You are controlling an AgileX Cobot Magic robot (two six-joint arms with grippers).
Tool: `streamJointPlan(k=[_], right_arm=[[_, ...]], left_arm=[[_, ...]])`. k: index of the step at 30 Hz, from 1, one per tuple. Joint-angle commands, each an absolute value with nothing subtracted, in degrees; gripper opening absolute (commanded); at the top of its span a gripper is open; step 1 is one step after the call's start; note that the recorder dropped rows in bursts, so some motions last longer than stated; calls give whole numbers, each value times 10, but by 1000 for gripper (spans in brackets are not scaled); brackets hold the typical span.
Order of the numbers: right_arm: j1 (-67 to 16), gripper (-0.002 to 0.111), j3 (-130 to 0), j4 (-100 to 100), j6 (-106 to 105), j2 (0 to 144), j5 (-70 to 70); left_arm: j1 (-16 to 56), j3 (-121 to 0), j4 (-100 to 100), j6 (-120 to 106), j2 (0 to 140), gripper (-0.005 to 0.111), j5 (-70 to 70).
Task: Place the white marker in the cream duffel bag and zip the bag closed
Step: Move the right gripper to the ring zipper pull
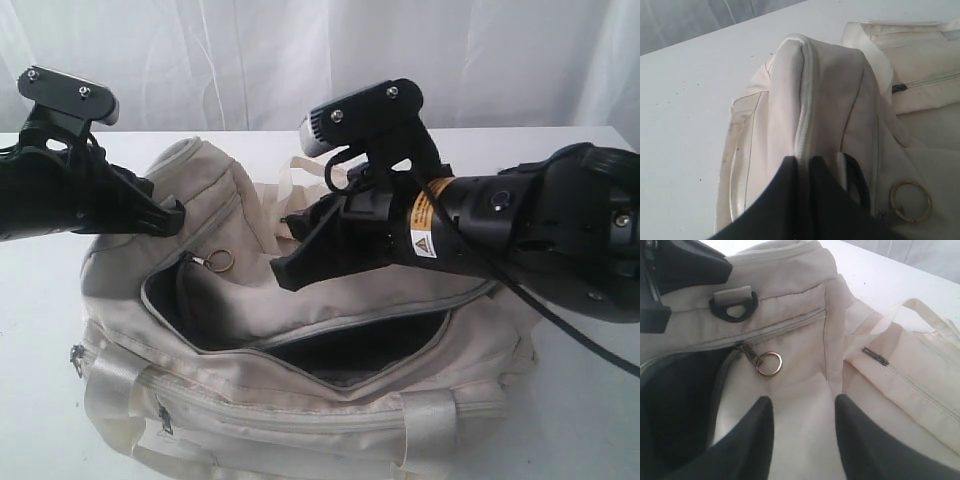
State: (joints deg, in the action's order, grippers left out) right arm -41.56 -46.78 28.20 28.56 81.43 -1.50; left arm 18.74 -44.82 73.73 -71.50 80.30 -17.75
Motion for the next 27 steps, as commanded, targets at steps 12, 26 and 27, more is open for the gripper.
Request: streamJointPlan(k=[12,26,27], right_arm=[[-370,38,-502,280,376,838,-27],[-329,38,-502,281,595,909,-131],[-314,38,-502,282,617,917,-170]], left_arm=[[186,-447,764,-724,804,0,-167],[186,-447,764,-724,804,0,-149],[186,-447,764,-724,804,0,-149]])
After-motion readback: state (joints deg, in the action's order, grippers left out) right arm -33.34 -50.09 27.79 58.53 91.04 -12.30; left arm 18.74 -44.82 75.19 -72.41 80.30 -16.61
